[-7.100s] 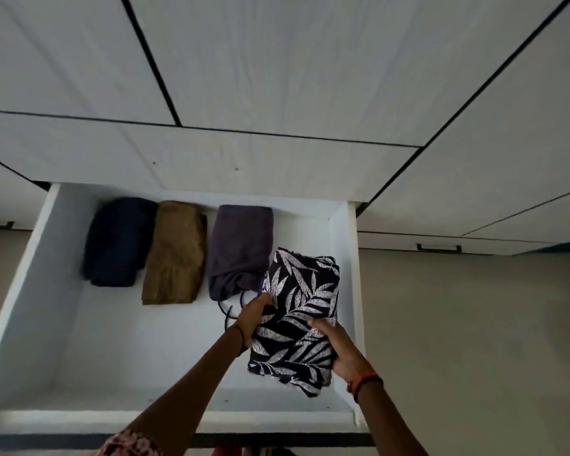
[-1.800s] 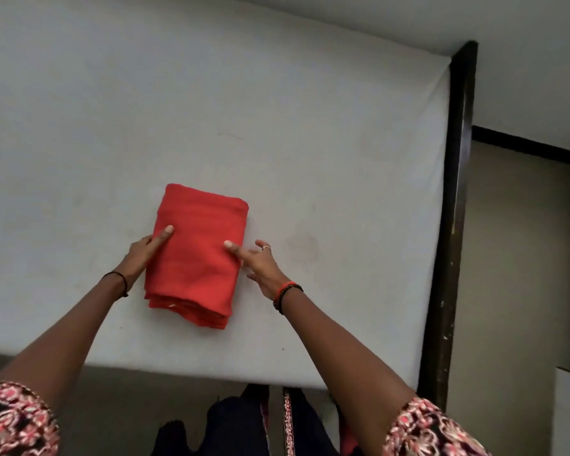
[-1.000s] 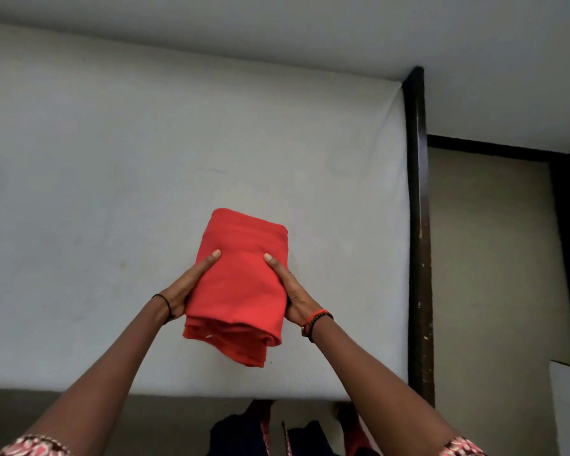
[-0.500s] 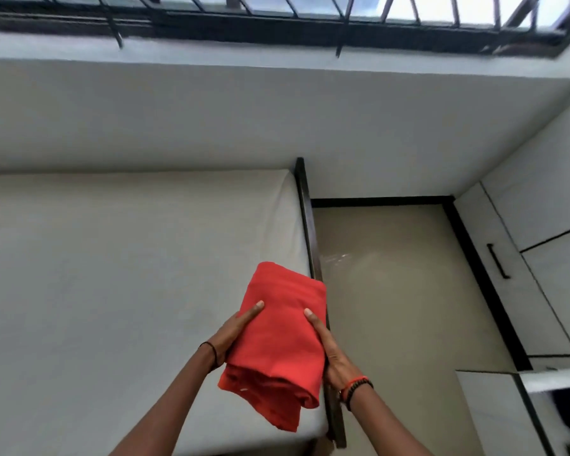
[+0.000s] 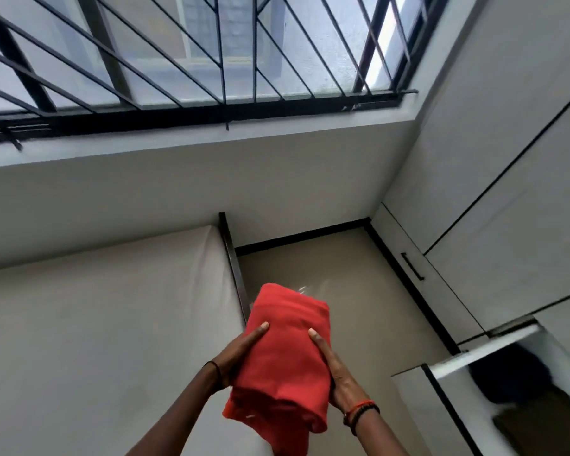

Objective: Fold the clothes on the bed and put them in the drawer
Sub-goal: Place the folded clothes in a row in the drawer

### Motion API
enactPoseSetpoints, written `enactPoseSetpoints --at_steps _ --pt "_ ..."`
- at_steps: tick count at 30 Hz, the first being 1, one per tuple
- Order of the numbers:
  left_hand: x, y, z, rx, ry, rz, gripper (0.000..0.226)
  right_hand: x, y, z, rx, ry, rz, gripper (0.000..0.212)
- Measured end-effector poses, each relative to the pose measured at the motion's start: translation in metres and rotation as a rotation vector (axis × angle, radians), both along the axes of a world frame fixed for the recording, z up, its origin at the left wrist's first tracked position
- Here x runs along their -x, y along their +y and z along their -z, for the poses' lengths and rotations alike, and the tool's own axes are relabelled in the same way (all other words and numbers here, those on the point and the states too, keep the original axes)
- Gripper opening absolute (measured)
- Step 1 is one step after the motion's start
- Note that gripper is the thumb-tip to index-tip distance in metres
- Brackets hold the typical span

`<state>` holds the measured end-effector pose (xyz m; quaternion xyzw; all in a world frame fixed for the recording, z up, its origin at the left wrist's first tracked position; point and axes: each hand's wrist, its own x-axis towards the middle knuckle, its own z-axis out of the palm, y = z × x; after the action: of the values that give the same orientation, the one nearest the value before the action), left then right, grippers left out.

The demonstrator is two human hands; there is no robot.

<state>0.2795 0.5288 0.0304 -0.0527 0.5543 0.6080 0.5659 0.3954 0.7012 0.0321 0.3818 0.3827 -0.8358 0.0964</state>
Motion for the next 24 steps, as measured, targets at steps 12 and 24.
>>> enactPoseSetpoints --at_steps 12,24 --pt "-0.014 0.054 -0.012 -0.009 -0.012 0.258 0.059 -0.055 0.016 -0.024 -0.041 0.001 0.281 0.082" --pt "-0.072 0.172 -0.027 0.056 -0.019 0.526 0.067 -0.146 0.076 -0.047 -0.002 -0.021 0.568 0.051"
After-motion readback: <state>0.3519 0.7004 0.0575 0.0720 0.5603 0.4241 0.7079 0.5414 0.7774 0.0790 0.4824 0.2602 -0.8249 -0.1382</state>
